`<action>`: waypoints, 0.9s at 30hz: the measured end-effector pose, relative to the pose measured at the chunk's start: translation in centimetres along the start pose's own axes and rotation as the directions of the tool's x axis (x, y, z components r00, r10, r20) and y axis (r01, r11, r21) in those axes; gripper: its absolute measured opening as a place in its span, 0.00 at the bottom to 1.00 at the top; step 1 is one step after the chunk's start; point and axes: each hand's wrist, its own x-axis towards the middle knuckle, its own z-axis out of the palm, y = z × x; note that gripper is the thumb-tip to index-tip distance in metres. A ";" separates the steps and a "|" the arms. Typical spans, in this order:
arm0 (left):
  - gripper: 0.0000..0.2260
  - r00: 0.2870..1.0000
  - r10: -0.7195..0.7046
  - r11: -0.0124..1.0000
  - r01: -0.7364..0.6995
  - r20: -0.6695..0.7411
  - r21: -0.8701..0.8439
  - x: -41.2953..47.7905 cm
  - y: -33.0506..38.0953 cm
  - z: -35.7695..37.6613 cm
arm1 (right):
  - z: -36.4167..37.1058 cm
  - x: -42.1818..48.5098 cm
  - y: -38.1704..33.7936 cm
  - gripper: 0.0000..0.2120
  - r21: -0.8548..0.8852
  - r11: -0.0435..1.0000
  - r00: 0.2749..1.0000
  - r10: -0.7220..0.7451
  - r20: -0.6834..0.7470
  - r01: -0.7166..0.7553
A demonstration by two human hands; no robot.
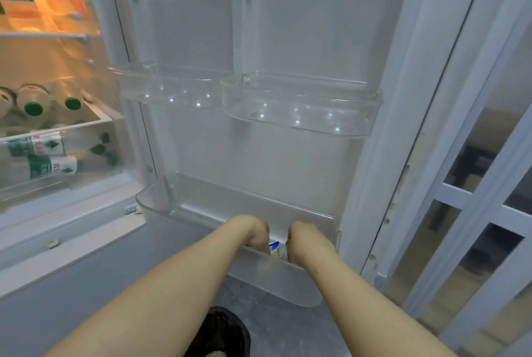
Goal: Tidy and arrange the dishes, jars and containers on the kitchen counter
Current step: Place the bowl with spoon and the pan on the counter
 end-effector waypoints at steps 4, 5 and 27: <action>0.19 0.993 -0.075 0.971 0.051 -0.093 -0.235 0.1 -0.9 0.2 | -0.1 -0.3 -0.1 0.15 0.100 0.995 0.999 -0.001 -0.049 0.005; 0.17 0.990 -0.089 0.950 0.053 -0.105 -0.307 0.2 -1.1 0.3 | -0.1 -0.2 -0.2 0.15 0.148 0.989 0.998 -0.001 -0.059 0.010; 0.08 0.943 -0.135 0.537 -0.189 -0.305 -0.822 -6.5 -2.0 0.9 | 1.2 -3.2 -2.6 0.15 0.859 0.502 0.991 0.023 -0.130 0.101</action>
